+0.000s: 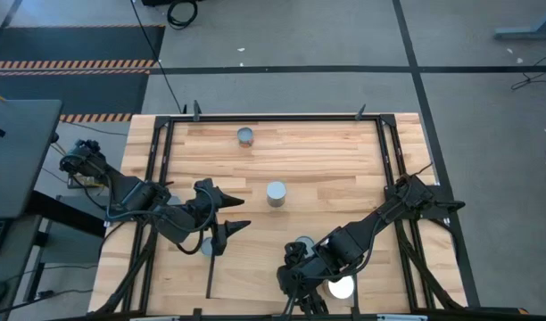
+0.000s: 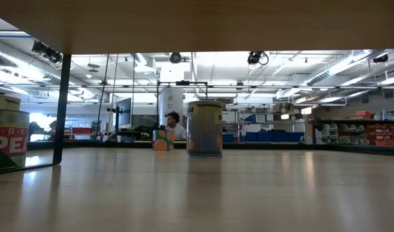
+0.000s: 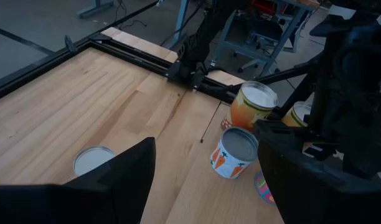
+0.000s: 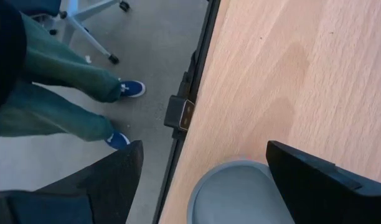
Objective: Pick and place cans onto a shelf
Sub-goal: Adjust the cans on the shelf
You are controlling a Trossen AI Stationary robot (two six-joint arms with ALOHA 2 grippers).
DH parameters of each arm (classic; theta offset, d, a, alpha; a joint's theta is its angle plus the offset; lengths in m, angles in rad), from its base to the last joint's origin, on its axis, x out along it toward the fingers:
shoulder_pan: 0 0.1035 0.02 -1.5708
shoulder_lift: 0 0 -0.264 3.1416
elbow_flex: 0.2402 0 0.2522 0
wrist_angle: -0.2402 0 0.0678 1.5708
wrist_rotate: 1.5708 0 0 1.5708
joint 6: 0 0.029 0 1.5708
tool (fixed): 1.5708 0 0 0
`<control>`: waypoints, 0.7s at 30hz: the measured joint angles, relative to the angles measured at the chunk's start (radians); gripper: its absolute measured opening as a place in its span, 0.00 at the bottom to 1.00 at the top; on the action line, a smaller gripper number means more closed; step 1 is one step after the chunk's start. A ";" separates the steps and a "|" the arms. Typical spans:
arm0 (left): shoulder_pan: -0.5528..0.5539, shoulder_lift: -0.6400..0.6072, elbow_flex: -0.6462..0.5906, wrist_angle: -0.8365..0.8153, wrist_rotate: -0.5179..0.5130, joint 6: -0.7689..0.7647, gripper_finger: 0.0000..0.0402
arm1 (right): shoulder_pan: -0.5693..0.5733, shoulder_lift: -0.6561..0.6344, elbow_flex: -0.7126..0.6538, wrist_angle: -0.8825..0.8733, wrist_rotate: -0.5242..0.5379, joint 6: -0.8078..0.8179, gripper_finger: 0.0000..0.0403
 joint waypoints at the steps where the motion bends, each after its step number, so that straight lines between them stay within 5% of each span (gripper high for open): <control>1: 0.000 0.000 0.000 0.000 0.003 0.000 0.71 | 0.000 0.000 0.000 0.000 -0.001 0.005 0.86; 12: -0.002 0.000 0.000 0.000 0.011 0.000 0.71 | 0.003 -0.002 0.089 -0.011 0.016 0.033 0.86; 21: -0.019 0.000 0.000 0.002 0.007 -0.007 0.71 | 0.137 -0.049 0.195 -0.353 -0.007 0.277 0.86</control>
